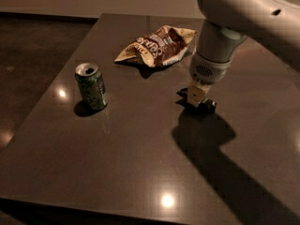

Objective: Move rxbar chocolate near green can

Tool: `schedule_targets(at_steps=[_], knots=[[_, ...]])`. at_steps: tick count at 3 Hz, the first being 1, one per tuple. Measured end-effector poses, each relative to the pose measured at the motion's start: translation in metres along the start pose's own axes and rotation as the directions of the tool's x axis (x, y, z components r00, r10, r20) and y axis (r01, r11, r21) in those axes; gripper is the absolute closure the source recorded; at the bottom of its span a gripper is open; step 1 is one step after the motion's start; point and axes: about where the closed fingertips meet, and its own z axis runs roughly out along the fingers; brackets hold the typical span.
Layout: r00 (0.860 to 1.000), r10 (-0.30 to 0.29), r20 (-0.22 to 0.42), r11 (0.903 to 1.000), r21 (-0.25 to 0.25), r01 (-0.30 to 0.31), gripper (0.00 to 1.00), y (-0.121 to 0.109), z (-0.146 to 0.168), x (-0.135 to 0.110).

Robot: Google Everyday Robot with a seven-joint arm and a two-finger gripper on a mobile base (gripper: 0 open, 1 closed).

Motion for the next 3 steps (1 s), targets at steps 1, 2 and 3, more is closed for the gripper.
schedule_targets(at_steps=[1,2,3], knots=[[0.992,-0.117,0.042,0.9910,-0.060,0.120,1.00,0.039,0.007,-0.040],[0.970,-0.226,0.091,0.9669,-0.099,0.235,1.00,0.080,0.012,-0.077],[0.939,-0.317,0.131,0.9362,-0.115,0.332,1.00,0.115,0.014,-0.111]])
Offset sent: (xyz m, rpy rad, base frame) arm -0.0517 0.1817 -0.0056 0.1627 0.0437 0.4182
